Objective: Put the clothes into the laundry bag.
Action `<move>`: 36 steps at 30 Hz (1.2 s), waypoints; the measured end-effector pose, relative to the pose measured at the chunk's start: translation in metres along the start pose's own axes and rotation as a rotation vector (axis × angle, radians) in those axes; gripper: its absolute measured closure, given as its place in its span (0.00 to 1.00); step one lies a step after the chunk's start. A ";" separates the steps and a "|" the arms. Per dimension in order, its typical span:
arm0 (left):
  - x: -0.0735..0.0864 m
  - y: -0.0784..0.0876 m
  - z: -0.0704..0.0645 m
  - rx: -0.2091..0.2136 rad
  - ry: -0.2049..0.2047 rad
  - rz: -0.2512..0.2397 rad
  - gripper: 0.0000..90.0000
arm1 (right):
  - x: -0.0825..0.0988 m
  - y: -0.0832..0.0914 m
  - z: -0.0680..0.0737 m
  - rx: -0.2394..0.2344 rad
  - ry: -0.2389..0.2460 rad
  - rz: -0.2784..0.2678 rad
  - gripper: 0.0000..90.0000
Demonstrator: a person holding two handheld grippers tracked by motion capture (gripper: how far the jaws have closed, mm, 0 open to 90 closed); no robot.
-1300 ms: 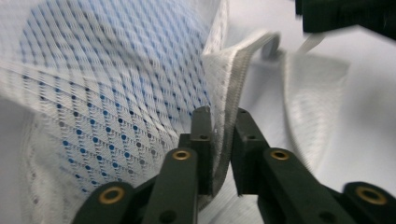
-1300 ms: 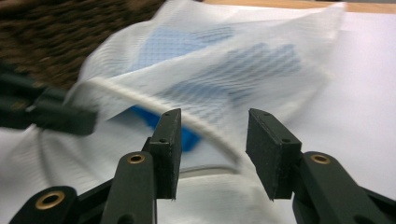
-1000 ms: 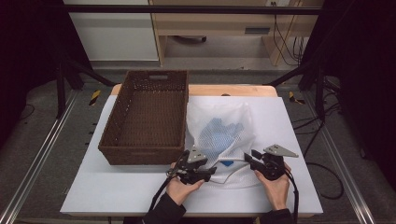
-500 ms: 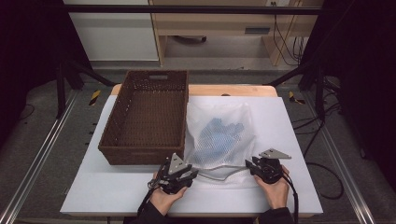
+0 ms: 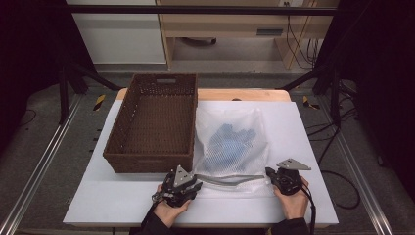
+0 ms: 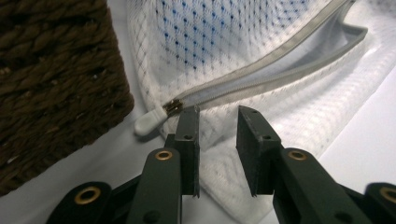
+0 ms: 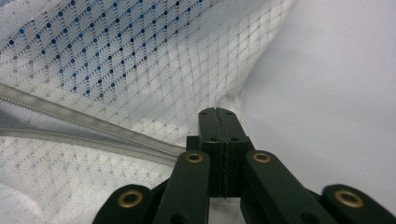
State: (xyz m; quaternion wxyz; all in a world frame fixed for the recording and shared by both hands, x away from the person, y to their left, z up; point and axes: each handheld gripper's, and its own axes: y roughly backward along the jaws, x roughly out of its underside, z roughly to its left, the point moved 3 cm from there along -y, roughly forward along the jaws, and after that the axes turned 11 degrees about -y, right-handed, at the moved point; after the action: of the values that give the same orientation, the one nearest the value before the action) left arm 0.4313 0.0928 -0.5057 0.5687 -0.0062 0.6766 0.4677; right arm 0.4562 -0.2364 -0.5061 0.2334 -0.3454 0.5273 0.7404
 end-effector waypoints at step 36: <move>0.018 0.022 -0.003 -0.036 0.034 0.007 1.00 | 0.025 0.038 -0.019 0.008 -0.040 -0.028 0.81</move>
State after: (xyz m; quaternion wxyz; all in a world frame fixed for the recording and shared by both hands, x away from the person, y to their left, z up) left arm 0.4105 0.1125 -0.5067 0.5554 -0.0219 0.6777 0.4814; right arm 0.4179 -0.2676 -0.5051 0.2557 -0.3370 0.5204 0.7418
